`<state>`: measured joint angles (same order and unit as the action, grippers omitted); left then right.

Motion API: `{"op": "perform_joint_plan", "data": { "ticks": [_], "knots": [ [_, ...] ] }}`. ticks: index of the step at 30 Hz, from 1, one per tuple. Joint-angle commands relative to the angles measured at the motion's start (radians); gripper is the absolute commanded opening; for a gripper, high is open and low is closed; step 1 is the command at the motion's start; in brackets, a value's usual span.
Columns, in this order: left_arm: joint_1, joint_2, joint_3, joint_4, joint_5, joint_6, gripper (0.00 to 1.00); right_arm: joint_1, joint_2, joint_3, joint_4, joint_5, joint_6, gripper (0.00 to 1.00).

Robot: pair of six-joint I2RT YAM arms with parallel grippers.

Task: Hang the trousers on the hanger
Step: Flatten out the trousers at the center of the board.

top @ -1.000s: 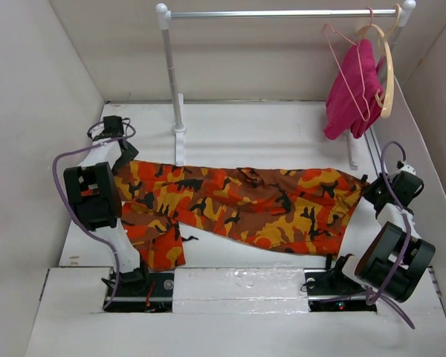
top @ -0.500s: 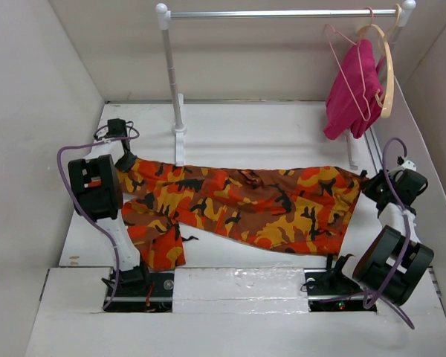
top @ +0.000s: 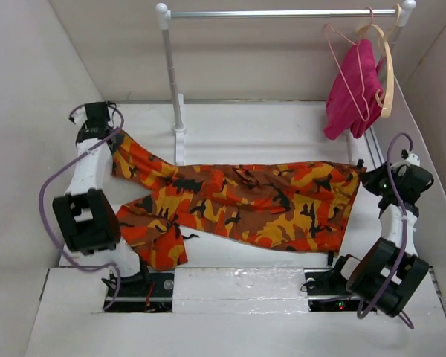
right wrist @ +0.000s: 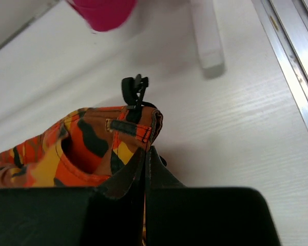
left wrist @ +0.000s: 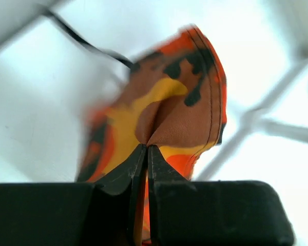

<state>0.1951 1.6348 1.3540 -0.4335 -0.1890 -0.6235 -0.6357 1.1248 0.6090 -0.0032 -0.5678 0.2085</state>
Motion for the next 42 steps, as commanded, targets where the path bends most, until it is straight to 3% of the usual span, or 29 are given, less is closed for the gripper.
{"op": "perform_joint_plan", "data": {
  "ticks": [1,4,9,15,21,29,37,38,39,40,42],
  "knots": [
    [0.01,-0.182,0.074,-0.011,-0.114,-0.062,0.0,0.024,-0.094,0.069,0.077,-0.067,0.041,0.0],
    [0.01,-0.285,0.106,-0.057,-0.168,-0.102,0.0,0.024,-0.115,0.13,0.107,-0.105,0.037,0.0],
    [0.01,-0.309,0.171,-0.126,-0.199,-0.101,0.0,0.024,-0.085,0.114,0.19,-0.063,0.066,0.0],
    [0.01,-0.302,0.085,-0.077,-0.204,-0.044,0.0,0.024,0.094,0.164,0.128,-0.004,0.029,0.0],
    [0.01,-0.271,0.02,-0.041,-0.227,-0.002,0.0,-0.011,0.136,0.241,0.031,0.111,-0.034,0.0],
    [-0.063,-0.09,0.048,-0.022,-0.244,0.03,0.0,-0.039,0.308,0.247,0.111,0.166,0.023,0.0],
    [-0.103,0.086,0.068,0.029,-0.207,0.024,0.0,-0.039,0.441,0.441,0.054,0.265,0.002,0.0],
    [-0.112,0.094,0.065,0.041,-0.195,0.027,0.03,-0.039,0.451,0.466,0.046,0.287,0.002,0.03],
    [-0.131,0.102,0.063,0.048,-0.157,0.056,0.17,-0.039,0.461,0.492,0.019,0.292,0.0,0.15],
    [-0.14,0.111,0.074,0.05,-0.147,0.062,0.37,-0.039,0.467,0.55,-0.027,0.298,0.003,0.31],
    [-0.16,0.122,0.083,0.018,-0.136,0.067,0.58,-0.048,0.466,0.606,-0.139,0.312,0.002,0.64]
  ]
}}
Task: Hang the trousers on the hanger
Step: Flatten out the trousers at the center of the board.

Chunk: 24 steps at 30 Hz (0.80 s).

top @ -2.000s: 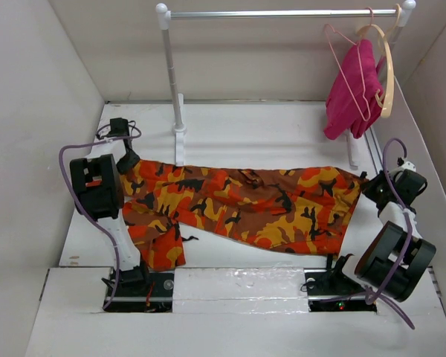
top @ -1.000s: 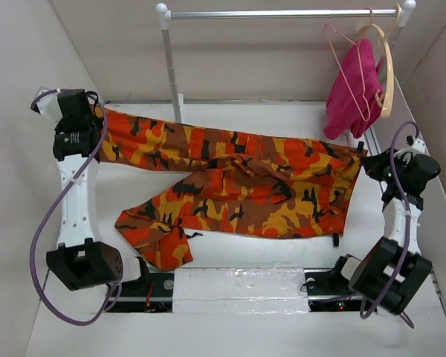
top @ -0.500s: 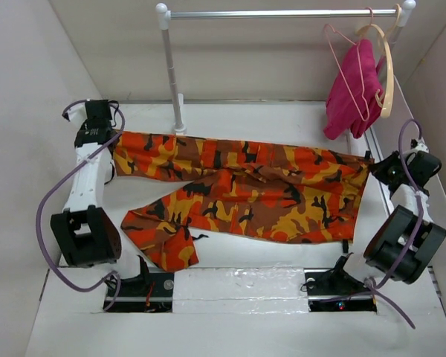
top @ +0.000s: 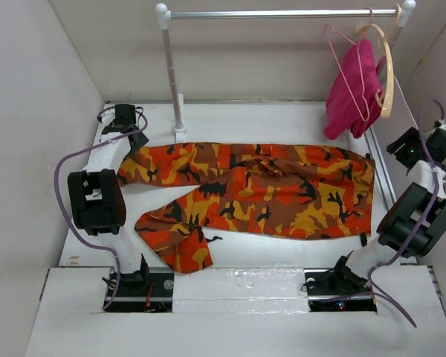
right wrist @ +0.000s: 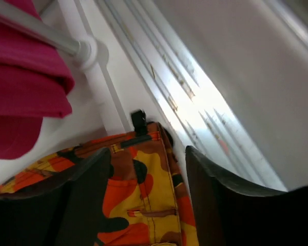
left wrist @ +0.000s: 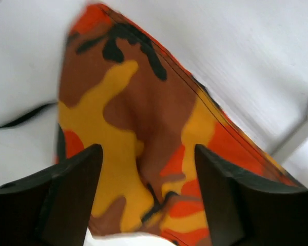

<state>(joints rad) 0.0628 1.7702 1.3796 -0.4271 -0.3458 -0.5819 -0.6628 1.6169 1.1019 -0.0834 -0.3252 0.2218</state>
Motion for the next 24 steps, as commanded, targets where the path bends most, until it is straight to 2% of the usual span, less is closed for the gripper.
{"op": "perform_joint_plan", "data": {
  "ticks": [1,4,7,8,9,10,12,13,14,18,20,22,24],
  "knots": [
    [-0.037,-0.024,0.046,0.017,0.04,0.046,0.72,-0.021,-0.047,0.13,-0.073,0.06,-0.012,0.68],
    [-0.037,-0.092,0.01,0.022,0.042,0.063,0.87,-0.021,-0.153,0.104,-0.084,-0.003,0.011,0.72],
    [-0.026,-0.188,-0.033,0.005,-0.025,0.077,0.88,-0.012,-0.267,-0.02,-0.042,-0.098,0.036,0.71],
    [0.021,-0.284,-0.098,0.008,-0.082,0.029,0.85,0.039,-0.399,-0.143,-0.018,-0.142,0.042,0.61],
    [0.022,-0.285,-0.099,0.008,-0.082,0.028,0.84,0.04,-0.4,-0.145,-0.018,-0.143,0.042,0.61],
    [0.044,-0.314,-0.128,0.014,-0.087,0.005,0.84,0.069,-0.449,-0.187,-0.009,-0.149,0.047,0.54],
    [0.119,-0.375,-0.213,0.027,-0.053,-0.062,0.84,0.199,-0.59,-0.325,0.022,-0.137,0.06,0.15],
    [0.149,-0.383,-0.241,0.042,-0.029,-0.082,0.84,0.247,-0.624,-0.362,0.017,-0.132,0.068,0.01],
    [0.211,-0.387,-0.266,0.048,0.032,-0.119,0.83,0.35,-0.661,-0.394,0.034,-0.147,0.071,0.0],
    [0.354,-0.33,-0.356,0.1,0.213,-0.17,0.83,0.565,-0.678,-0.503,0.057,-0.192,0.016,0.0],
    [0.371,-0.284,-0.373,0.161,0.308,-0.167,0.83,0.65,-0.701,-0.513,-0.005,-0.18,-0.015,0.0],
    [0.385,-0.264,-0.384,0.209,0.327,-0.176,0.84,0.791,-0.738,-0.52,-0.047,-0.135,-0.082,0.01],
    [0.385,-0.244,-0.401,0.25,0.37,-0.203,0.85,0.938,-0.753,-0.527,-0.11,-0.101,-0.114,0.15]
  ]
}}
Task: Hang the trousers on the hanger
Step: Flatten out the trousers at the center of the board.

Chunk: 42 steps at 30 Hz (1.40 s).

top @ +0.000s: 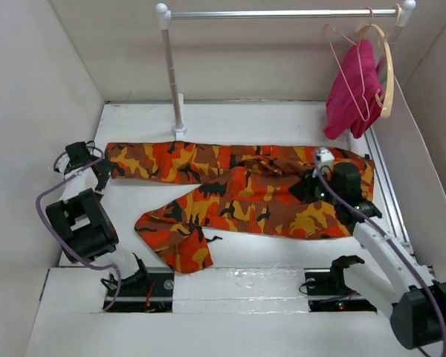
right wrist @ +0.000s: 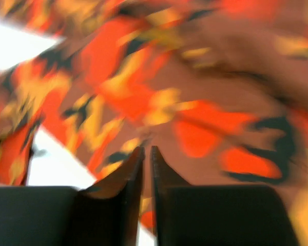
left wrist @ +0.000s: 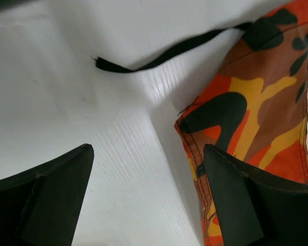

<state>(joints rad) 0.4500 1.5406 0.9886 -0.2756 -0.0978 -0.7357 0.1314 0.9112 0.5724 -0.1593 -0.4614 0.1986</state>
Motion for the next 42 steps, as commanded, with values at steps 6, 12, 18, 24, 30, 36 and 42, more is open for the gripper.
{"op": "perform_joint_plan", "data": {
  "ticks": [6,12,18,24,30,36,42],
  "knots": [
    [-0.002,0.016,-0.073,0.268,0.257,-0.134,0.86,0.466,-0.025,-0.025,-0.028,0.171,-0.038,0.52],
    [-0.002,0.111,-0.047,0.297,0.286,-0.191,0.75,0.634,0.086,0.007,0.052,0.213,0.018,0.54],
    [-0.002,0.139,-0.039,0.294,0.285,-0.218,0.33,0.659,0.188,0.089,0.052,0.227,-0.014,0.53],
    [-0.031,0.056,0.122,0.181,0.192,-0.166,0.0,0.677,0.267,0.138,0.086,0.205,-0.044,0.51],
    [-0.253,-0.042,0.283,0.001,-0.136,0.068,0.14,0.668,0.324,0.115,0.135,0.169,-0.056,0.51],
    [-0.254,-0.043,0.121,-0.045,-0.206,0.022,0.59,0.649,0.377,0.161,0.083,0.148,-0.114,0.51],
    [-0.232,-0.045,0.053,-0.082,-0.218,0.022,0.66,0.649,0.37,0.21,0.012,0.153,-0.162,0.48]
  ]
}}
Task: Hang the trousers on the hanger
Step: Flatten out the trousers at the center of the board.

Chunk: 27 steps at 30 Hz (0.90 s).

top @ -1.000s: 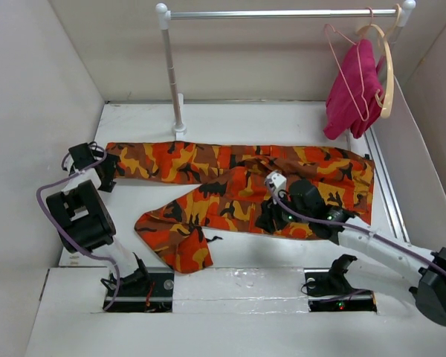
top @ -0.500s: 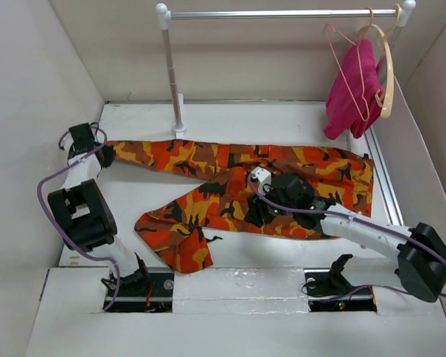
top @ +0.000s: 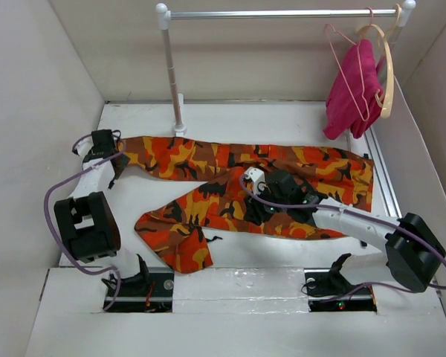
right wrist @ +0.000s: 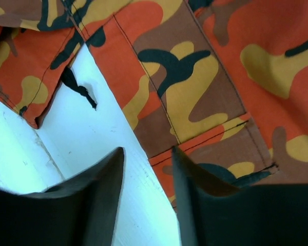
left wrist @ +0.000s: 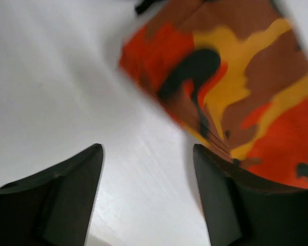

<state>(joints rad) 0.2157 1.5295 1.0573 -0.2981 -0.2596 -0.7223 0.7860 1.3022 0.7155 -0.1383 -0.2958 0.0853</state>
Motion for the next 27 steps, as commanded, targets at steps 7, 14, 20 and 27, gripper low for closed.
{"op": "perform_joint_plan", "data": {
  "ticks": [7,14,20,27],
  "knots": [
    [0.011,-0.232,-0.088,-0.075,-0.064,-0.019,0.61,0.007,-0.015,0.108,-0.049,-0.015,-0.073,0.29],
    [-0.056,-0.324,-0.236,-0.213,0.164,-0.074,0.64,0.016,-0.001,0.134,-0.058,-0.084,-0.142,0.34],
    [-0.093,-0.601,-0.331,-0.199,0.189,-0.112,0.64,0.136,0.159,0.35,-0.033,-0.183,-0.208,0.49],
    [-0.104,-0.562,0.05,-0.197,0.255,-0.04,0.63,0.256,0.549,0.771,-0.031,-0.163,-0.299,0.52]
  ]
}}
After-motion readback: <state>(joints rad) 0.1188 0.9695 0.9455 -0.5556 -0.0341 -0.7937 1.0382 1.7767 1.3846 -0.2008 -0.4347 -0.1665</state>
